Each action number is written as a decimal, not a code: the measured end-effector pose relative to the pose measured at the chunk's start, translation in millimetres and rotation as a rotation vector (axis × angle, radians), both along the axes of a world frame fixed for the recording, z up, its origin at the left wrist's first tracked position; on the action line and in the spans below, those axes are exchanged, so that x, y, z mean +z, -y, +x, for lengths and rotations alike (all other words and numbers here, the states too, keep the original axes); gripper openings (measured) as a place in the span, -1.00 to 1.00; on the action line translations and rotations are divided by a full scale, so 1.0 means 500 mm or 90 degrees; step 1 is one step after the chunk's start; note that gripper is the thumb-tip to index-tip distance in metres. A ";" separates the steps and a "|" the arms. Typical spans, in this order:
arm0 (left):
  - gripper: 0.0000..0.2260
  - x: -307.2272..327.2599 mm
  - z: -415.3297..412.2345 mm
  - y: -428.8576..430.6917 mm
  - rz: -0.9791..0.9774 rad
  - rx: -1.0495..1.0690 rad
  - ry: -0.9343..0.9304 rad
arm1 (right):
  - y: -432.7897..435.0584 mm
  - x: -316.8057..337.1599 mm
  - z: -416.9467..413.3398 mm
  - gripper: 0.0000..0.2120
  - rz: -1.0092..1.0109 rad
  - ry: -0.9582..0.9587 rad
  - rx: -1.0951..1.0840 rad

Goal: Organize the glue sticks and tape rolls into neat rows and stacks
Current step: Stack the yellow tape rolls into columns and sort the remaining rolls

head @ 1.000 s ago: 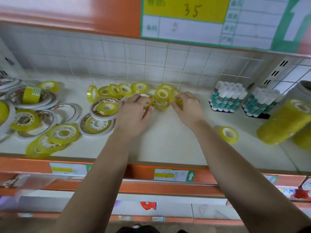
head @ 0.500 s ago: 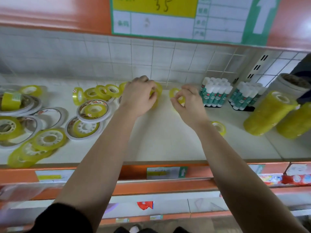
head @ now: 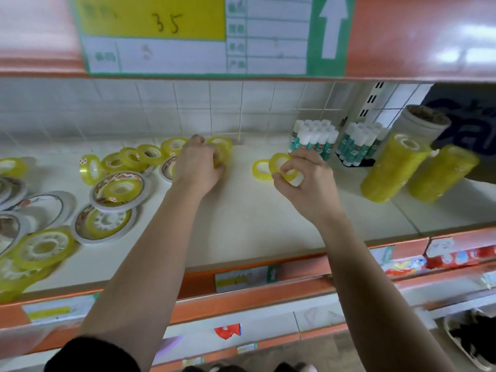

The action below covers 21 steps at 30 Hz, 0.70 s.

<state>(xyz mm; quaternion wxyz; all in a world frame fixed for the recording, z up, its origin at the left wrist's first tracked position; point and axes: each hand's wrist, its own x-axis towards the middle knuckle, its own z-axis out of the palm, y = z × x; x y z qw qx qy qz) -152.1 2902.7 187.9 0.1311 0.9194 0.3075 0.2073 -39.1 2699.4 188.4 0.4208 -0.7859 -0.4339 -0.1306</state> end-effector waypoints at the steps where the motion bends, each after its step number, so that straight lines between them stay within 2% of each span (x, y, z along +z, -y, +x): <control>1: -0.75 0.008 -0.002 0.007 0.009 -0.013 0.019 | 0.007 0.002 -0.001 -0.84 0.000 0.000 -0.001; 9: -0.70 0.060 -0.006 0.155 0.032 -0.088 0.196 | 0.087 0.031 0.016 -0.83 0.052 0.034 -0.017; 21: -0.82 0.119 0.128 0.413 0.010 -0.158 0.353 | 0.302 0.126 0.168 -0.83 0.087 0.112 -0.051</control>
